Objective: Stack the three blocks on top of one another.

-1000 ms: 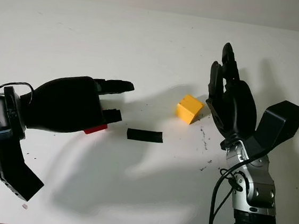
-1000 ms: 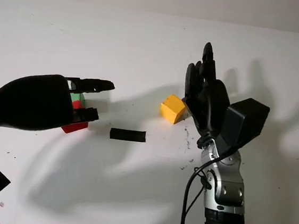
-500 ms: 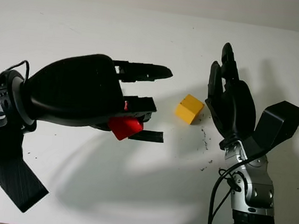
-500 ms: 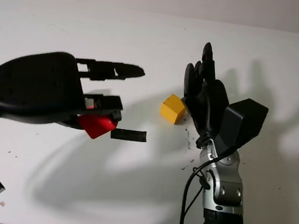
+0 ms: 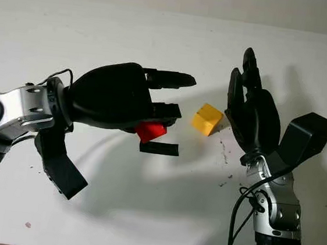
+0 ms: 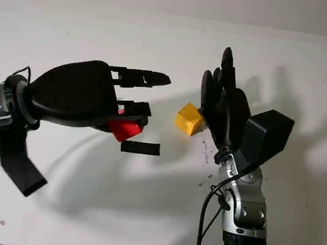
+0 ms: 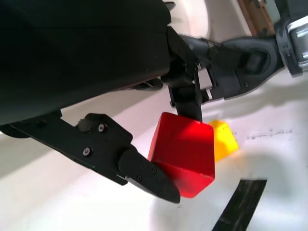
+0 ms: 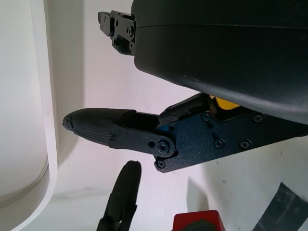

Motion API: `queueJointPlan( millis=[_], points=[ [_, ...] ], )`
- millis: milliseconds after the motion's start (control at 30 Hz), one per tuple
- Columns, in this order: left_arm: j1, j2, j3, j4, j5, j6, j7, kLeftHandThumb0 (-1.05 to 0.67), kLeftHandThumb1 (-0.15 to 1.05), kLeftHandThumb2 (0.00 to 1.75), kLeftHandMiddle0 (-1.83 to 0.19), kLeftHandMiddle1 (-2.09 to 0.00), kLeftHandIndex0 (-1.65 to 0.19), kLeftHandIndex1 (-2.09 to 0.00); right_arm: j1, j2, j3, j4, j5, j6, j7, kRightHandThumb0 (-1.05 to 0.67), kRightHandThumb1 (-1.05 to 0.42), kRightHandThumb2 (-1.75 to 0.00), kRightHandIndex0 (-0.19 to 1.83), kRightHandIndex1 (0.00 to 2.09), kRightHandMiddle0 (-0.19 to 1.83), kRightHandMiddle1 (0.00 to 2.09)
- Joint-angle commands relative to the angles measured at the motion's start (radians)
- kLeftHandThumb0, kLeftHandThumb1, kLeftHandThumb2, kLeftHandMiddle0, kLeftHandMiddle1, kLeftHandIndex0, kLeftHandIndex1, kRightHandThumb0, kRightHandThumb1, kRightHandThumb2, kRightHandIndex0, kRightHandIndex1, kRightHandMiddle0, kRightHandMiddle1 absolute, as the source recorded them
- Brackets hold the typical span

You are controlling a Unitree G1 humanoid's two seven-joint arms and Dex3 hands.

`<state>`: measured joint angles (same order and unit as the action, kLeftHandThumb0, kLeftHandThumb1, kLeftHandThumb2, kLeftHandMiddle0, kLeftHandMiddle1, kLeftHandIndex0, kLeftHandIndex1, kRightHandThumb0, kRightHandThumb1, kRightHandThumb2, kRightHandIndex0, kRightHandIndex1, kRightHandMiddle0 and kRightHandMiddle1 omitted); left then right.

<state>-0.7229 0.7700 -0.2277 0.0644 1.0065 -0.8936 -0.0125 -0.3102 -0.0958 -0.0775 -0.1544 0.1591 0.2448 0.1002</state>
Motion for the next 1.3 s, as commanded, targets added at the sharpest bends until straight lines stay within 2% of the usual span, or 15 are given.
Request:
queueJointPlan(
  millis=[0,200,267,433,567,700,833,1000,1267],
  points=[
    [-0.039,-0.002,-0.028,0.017,0.032,-0.016,0.036,-0.32,0.94,0.07,-0.27,-0.05,-0.43,-1.7,0.011,0.001,-0.001,-0.02,-0.001,0.004,-0.004,-0.73,-1.05,-0.58,-0.19,0.0,-0.19,0.0],
    [-0.08,-0.01,-0.09,0.071,0.077,-0.051,0.089,-0.35,0.95,0.06,-0.24,-0.05,-0.4,-1.69,0.01,0.005,0.003,-0.014,-0.003,-0.008,-0.009,-0.73,-1.05,-0.59,-0.19,0.0,-0.19,0.0],
    [-0.092,-0.011,-0.111,0.079,0.1,-0.057,0.107,-0.34,0.95,0.06,-0.23,-0.04,-0.39,-1.74,0.011,0.006,0.003,-0.012,-0.002,-0.012,-0.009,-0.73,-1.05,-0.59,-0.19,0.0,-0.19,0.0],
    [-0.106,-0.009,-0.153,0.086,0.13,-0.07,0.115,-0.35,0.94,0.05,-0.22,-0.04,-0.41,-1.8,0.013,0.009,0.0,-0.012,-0.003,-0.013,-0.014,-0.74,-1.05,-0.58,-0.19,0.0,-0.19,0.0],
    [-0.104,-0.015,-0.175,0.075,0.139,-0.074,0.108,-0.42,0.96,0.06,-0.21,-0.04,-0.41,-1.85,0.013,0.009,0.002,-0.006,-0.005,-0.025,-0.011,-0.73,-1.05,-0.59,-0.19,0.0,-0.19,0.0],
    [-0.111,-0.025,-0.189,0.071,0.147,-0.075,0.114,-0.38,0.97,0.06,-0.18,-0.04,-0.38,-1.92,0.014,0.012,0.001,-0.003,-0.003,-0.029,-0.013,-0.73,-1.05,-0.59,-0.19,0.0,-0.19,0.0],
    [-0.121,-0.032,-0.205,0.079,0.166,-0.074,0.128,-0.34,0.97,0.05,-0.18,-0.04,-0.44,-1.95,0.014,0.015,0.002,0.002,-0.004,-0.036,-0.013,-0.73,-1.05,-0.59,-0.19,0.0,-0.19,0.0],
    [-0.13,-0.044,-0.224,0.101,0.162,-0.073,0.128,-0.23,1.03,0.08,-0.18,-0.04,-0.49,-1.98,0.014,0.016,0.004,0.008,-0.004,-0.043,-0.009,-0.74,-1.05,-0.58,-0.19,0.0,-0.19,0.0],
    [-0.135,-0.048,-0.248,0.105,0.205,-0.054,0.177,-0.25,1.04,0.09,-0.2,-0.05,-0.47,-1.98,0.013,0.02,0.008,0.013,-0.011,-0.05,-0.011,-0.71,-1.05,-0.6,-0.19,0.0,-0.19,0.0]
  ],
)
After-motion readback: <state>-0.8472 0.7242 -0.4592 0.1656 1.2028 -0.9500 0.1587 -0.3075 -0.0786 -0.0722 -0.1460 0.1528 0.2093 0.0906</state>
